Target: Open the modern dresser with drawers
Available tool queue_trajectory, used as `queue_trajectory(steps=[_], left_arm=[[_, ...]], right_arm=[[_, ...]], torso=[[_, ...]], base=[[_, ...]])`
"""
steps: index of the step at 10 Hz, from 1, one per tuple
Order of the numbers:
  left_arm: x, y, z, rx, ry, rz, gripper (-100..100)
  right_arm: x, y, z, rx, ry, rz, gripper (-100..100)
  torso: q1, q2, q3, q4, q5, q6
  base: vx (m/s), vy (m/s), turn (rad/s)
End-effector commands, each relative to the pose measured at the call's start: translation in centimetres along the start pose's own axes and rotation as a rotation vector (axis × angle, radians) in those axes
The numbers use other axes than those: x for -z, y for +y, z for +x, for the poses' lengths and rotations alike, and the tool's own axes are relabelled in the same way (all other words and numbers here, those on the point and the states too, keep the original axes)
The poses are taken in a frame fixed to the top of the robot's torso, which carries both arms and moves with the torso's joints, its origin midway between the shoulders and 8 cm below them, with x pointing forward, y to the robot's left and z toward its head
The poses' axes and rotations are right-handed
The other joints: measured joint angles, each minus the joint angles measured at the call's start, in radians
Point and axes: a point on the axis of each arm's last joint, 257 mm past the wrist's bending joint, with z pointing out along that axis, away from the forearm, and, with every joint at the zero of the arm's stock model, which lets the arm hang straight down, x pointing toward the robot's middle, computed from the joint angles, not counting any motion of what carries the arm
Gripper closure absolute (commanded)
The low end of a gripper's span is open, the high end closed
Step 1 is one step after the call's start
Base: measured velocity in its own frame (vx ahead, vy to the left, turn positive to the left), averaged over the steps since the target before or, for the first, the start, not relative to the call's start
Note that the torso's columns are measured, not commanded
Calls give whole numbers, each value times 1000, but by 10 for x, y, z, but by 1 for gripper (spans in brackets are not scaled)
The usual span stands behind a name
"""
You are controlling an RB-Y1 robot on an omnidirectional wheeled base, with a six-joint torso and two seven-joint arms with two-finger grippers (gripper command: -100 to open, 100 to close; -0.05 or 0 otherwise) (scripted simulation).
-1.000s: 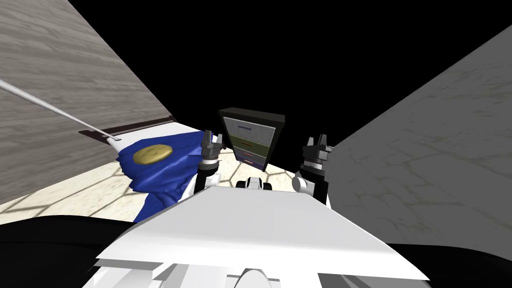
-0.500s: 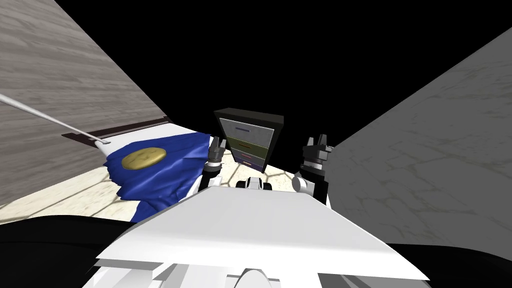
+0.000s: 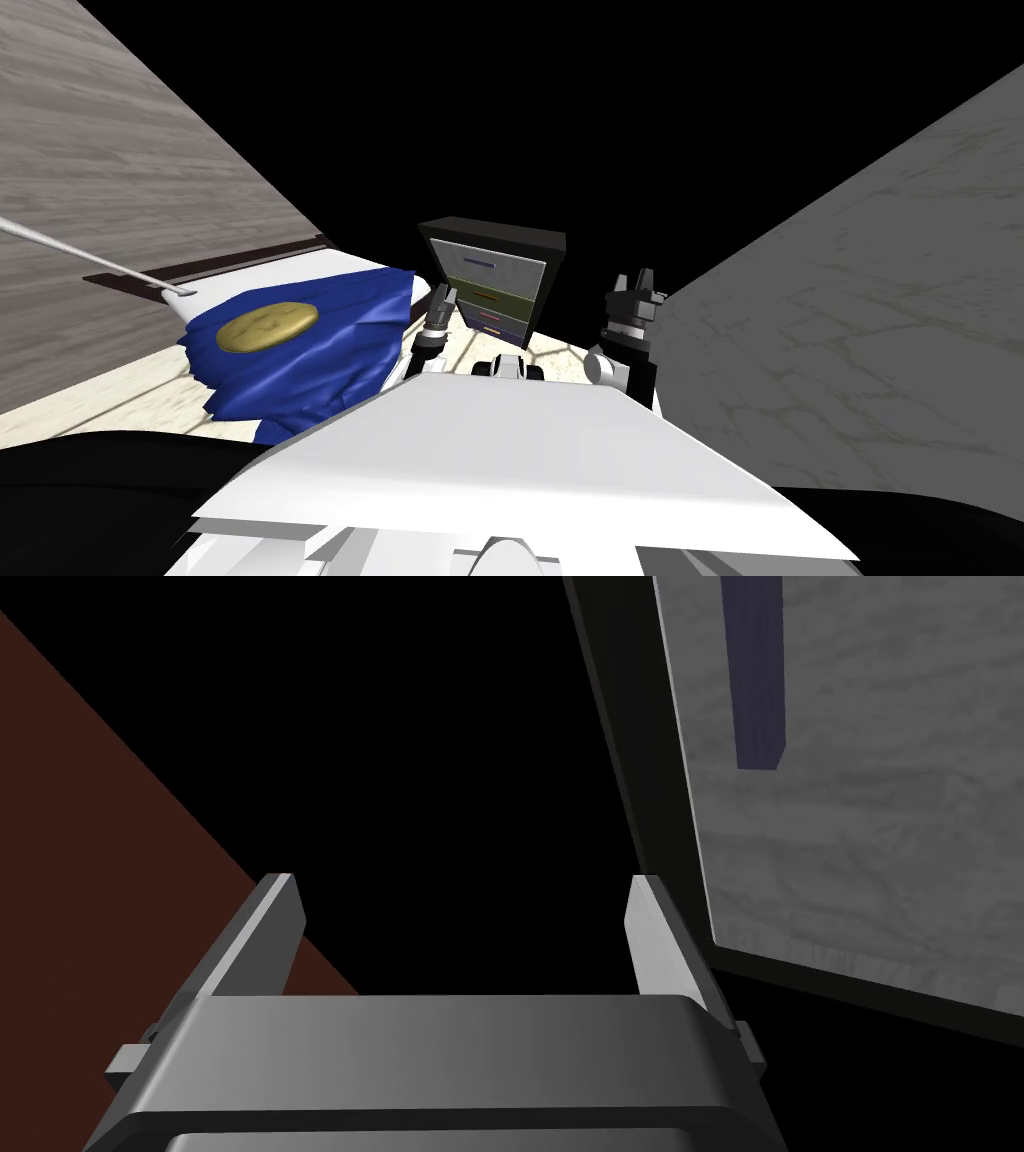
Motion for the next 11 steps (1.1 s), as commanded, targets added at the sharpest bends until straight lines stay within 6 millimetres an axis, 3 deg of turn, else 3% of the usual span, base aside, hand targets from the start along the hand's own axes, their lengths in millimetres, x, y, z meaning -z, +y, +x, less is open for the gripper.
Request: queue_trajectory(steps=[1, 11], left_arm=[[9, 16, 5, -4, 9, -29, -100], [72, 98, 36, -25, 68, -205, -100]], right_arm=[[0, 0, 0, 0, 0, 0, 0], [0, 0, 0, 0, 0, 0, 0]], torso=[[0, 0, 0, 0, 0, 0], [0, -3, -1, -1, 0, 0]], base=[[40, -4, -19], [73, -10, -41]])
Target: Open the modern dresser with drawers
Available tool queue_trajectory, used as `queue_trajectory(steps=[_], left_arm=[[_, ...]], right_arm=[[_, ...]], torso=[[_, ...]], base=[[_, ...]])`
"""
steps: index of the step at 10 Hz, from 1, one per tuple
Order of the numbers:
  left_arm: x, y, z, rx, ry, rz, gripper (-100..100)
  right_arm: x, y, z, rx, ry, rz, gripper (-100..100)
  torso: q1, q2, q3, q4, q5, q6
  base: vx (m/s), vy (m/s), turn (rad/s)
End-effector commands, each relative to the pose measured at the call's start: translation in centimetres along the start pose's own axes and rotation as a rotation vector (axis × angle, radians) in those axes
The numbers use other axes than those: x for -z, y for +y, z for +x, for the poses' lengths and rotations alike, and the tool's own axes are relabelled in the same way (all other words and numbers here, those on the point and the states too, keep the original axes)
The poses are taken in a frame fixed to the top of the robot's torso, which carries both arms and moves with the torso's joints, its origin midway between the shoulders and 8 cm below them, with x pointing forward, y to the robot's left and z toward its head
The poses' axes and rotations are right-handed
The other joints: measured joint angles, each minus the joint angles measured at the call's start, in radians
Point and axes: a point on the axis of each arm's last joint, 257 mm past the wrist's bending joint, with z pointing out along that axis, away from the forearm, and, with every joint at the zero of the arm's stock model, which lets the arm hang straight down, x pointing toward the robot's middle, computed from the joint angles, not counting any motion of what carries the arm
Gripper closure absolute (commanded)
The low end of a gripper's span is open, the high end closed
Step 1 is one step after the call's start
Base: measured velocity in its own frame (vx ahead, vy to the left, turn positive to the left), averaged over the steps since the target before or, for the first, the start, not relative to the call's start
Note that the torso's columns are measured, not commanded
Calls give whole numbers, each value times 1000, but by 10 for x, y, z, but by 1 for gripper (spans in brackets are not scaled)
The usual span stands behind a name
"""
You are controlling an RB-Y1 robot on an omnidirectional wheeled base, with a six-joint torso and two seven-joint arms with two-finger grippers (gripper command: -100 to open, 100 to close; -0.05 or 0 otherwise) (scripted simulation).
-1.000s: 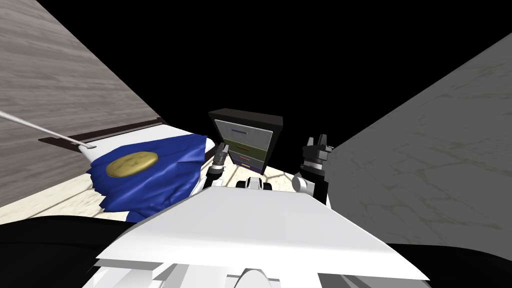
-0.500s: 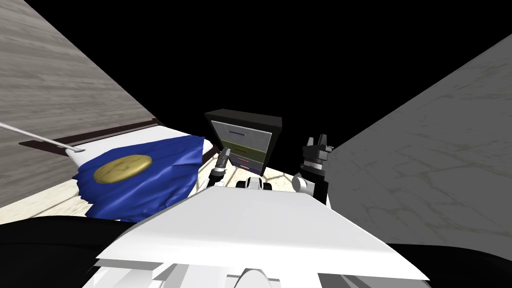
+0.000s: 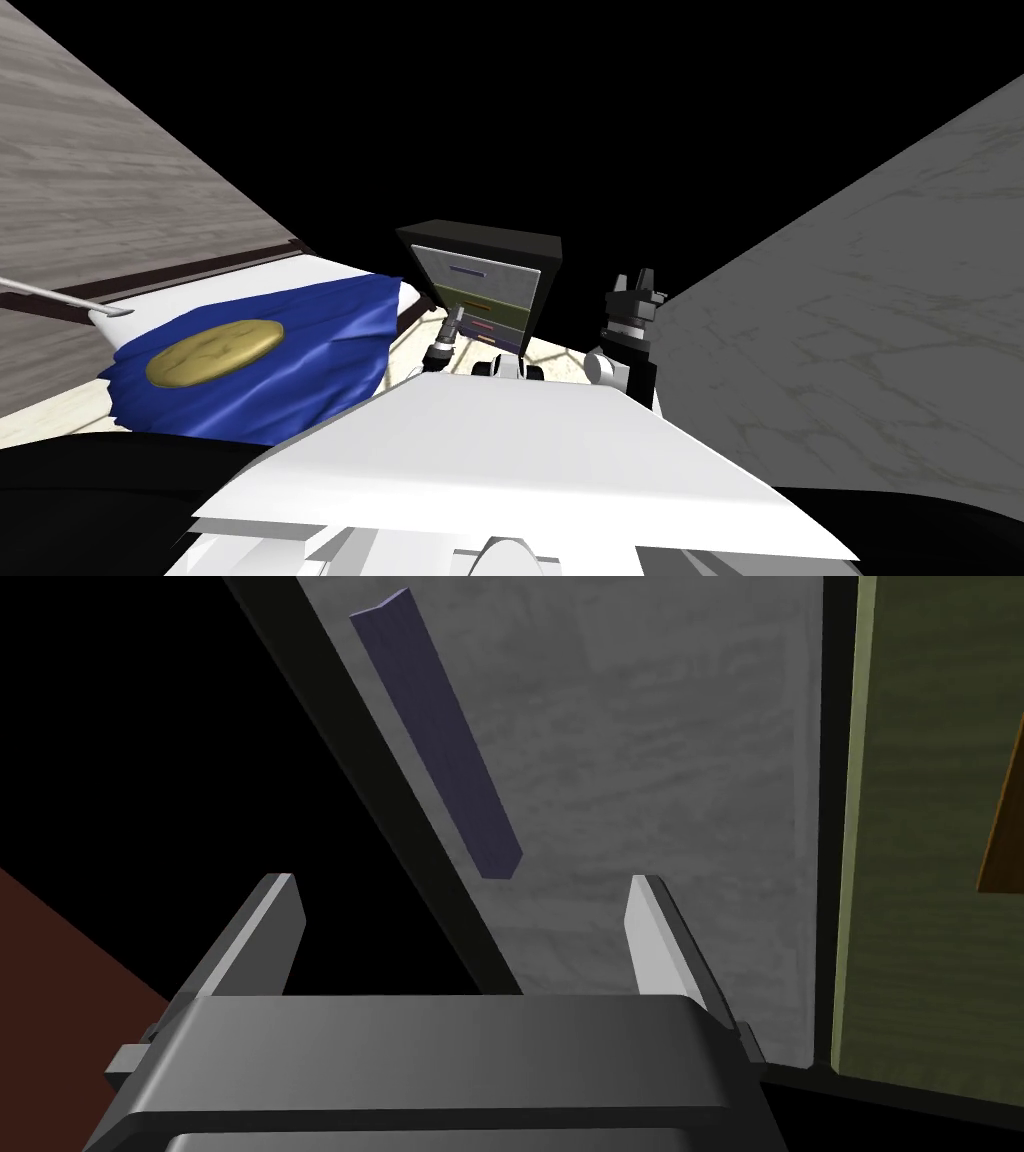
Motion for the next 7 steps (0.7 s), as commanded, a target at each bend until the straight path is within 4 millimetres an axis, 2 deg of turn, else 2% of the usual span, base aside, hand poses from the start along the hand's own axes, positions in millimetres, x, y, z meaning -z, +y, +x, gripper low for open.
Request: queue_trajectory(steps=[1, 2, 7], left_arm=[[14, 22, 10, -3, 16, -49, -100], [14, 22, 10, -3, 16, -50, -100], [39, 53, 27, -6, 43, -121, -100]], right_arm=[[0, 0, 0, 0, 0, 0, 0], [0, 0, 0, 0, 0, 0, 0], [0, 0, 0, 0, 0, 0, 0]], torso=[[1, 2, 1, 0, 0, 0], [0, 3, 2, 1, 0, 0], [0, 0, 0, 0, 0, 0]], base=[[58, 2, -38], [45, -2, -20], [55, -6, -34]])
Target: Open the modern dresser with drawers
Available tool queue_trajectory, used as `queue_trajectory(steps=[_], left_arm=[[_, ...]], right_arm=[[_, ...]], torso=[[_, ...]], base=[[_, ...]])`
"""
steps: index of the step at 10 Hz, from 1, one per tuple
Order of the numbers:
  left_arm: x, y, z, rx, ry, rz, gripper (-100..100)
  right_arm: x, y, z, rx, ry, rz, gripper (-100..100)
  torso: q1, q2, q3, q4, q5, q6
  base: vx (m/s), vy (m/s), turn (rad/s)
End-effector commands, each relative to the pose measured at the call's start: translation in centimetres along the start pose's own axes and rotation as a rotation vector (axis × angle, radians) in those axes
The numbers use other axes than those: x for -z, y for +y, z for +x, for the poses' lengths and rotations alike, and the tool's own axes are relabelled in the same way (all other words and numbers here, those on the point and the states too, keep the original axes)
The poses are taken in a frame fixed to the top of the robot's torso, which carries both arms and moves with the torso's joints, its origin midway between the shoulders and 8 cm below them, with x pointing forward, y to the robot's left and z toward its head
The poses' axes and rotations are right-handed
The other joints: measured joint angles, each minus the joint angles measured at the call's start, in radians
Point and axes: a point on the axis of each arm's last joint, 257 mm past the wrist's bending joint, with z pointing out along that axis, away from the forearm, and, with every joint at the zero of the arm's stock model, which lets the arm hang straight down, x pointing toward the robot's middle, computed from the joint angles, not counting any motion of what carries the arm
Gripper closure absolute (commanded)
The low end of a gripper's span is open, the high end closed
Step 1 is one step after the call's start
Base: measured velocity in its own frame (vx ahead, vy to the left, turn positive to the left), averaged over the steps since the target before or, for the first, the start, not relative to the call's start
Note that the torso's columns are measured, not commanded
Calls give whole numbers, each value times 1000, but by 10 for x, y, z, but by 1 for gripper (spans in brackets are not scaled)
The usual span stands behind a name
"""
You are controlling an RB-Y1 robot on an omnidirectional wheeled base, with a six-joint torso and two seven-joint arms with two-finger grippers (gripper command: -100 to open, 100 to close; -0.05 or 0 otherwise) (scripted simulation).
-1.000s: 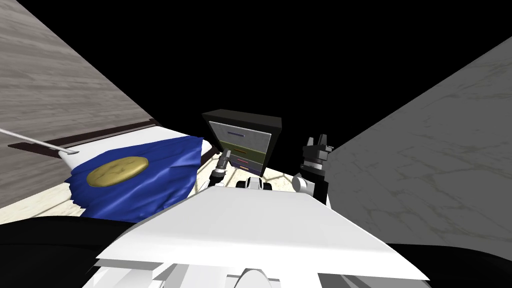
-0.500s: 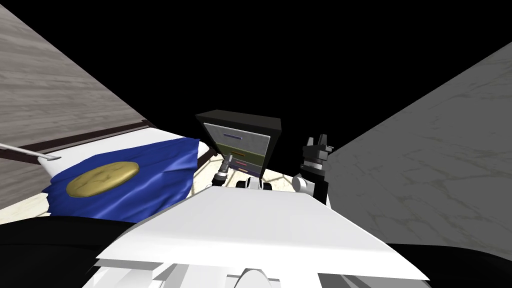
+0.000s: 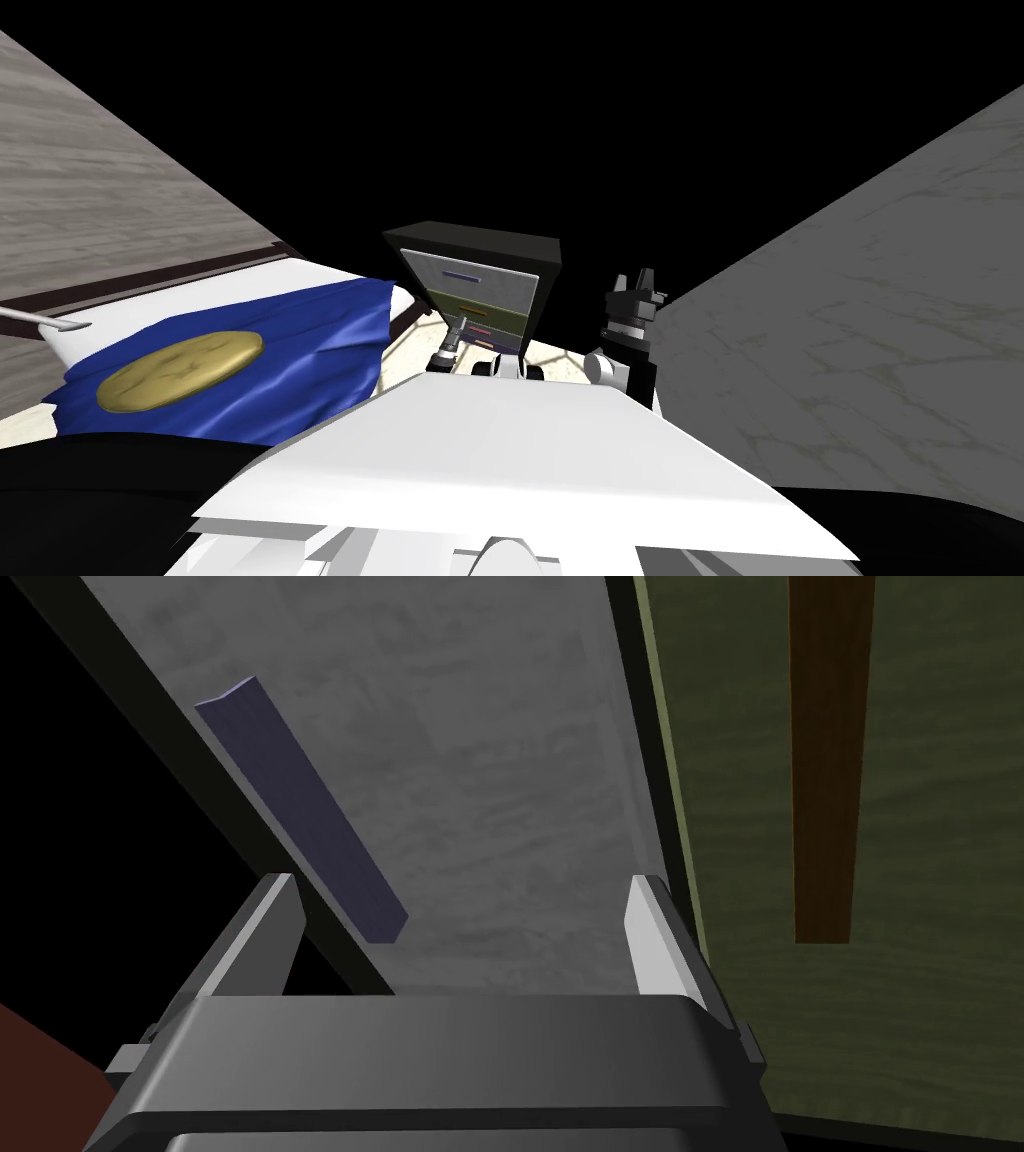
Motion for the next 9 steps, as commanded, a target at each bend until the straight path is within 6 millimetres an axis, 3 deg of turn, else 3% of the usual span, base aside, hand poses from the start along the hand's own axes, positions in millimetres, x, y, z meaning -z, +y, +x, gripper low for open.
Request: queue_trajectory(steps=[1, 9], left_arm=[[12, 19, 11, 0, 15, -43, -100], [53, 64, 47, 13, 55, -158, -100]], right_arm=[[0, 0, 0, 0, 0, 0, 0], [0, 0, 0, 0, 0, 0, 0]], torso=[[0, 1, 0, 0, 0, 0], [0, 2, 1, 1, 0, 0]], base=[[60, -5, -32], [60, -3, -34]])
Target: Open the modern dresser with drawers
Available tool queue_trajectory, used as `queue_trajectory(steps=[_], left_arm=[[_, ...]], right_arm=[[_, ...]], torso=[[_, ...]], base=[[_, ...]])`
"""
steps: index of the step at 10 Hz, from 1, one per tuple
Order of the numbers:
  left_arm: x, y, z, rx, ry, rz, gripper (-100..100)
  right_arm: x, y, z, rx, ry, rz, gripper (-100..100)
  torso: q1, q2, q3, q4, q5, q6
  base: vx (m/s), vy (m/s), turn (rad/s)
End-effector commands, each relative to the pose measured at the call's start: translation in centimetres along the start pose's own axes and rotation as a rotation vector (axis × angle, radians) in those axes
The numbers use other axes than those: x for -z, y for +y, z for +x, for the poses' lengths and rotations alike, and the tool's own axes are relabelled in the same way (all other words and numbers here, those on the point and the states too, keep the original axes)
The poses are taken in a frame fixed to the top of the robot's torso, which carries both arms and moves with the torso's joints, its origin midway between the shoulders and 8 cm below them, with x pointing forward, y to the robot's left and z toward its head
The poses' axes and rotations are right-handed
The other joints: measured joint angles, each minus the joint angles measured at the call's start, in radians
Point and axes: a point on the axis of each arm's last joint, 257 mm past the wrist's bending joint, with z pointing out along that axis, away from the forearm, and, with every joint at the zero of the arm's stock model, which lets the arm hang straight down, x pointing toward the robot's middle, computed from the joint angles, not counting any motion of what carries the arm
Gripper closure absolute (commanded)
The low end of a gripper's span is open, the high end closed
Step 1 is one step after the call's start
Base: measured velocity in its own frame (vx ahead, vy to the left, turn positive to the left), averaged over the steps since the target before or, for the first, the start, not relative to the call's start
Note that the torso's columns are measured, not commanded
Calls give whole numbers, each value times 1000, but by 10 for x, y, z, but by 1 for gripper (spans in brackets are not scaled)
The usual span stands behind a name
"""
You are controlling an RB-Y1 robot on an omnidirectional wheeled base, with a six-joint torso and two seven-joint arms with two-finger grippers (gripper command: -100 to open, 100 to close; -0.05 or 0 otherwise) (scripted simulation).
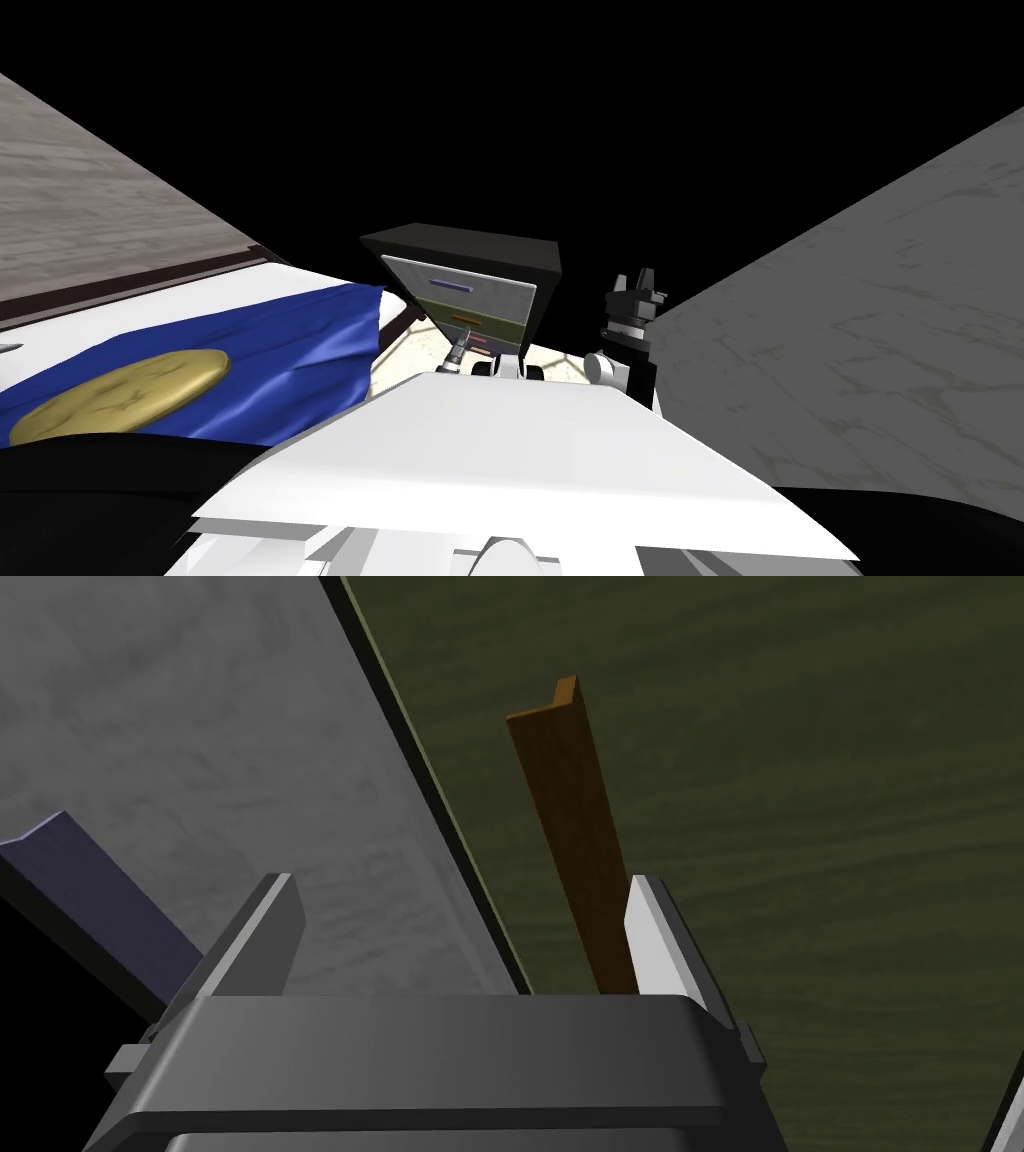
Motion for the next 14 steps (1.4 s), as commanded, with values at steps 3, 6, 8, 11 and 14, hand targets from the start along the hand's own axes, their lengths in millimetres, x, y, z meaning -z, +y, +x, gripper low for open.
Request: queue_trajectory(steps=[3, 6, 8, 11, 14], left_arm=[[19, 26, 26, 20, 20, -65, -100], [27, 34, 47, 49, 19, -93, -100], [27, 34, 47, 49, 19, -93, -100], [27, 34, 47, 49, 19, -93, -100], [27, 34, 47, 49, 19, -93, -100]], right_arm=[[0, 0, 0, 0, 0, 0, 0], [0, 0, 0, 0, 0, 0, 0], [0, 0, 0, 0, 0, 0, 0], [0, 0, 0, 0, 0, 0, 0], [0, 0, 0, 0, 0, 0, 0]], torso=[[0, 0, 0, 0, 0, 0], [1, 0, 0, 0, 0, 0], [-1, -1, -1, 0, 0, 0], [1, -1, -1, 0, 0, 0], [0, -1, -1, 0, 0, 0]], base=[[32, 2, -36], [3, 11, -32], [-1, -5, 15], [1, 6, -18], [-1, -3, 9]])
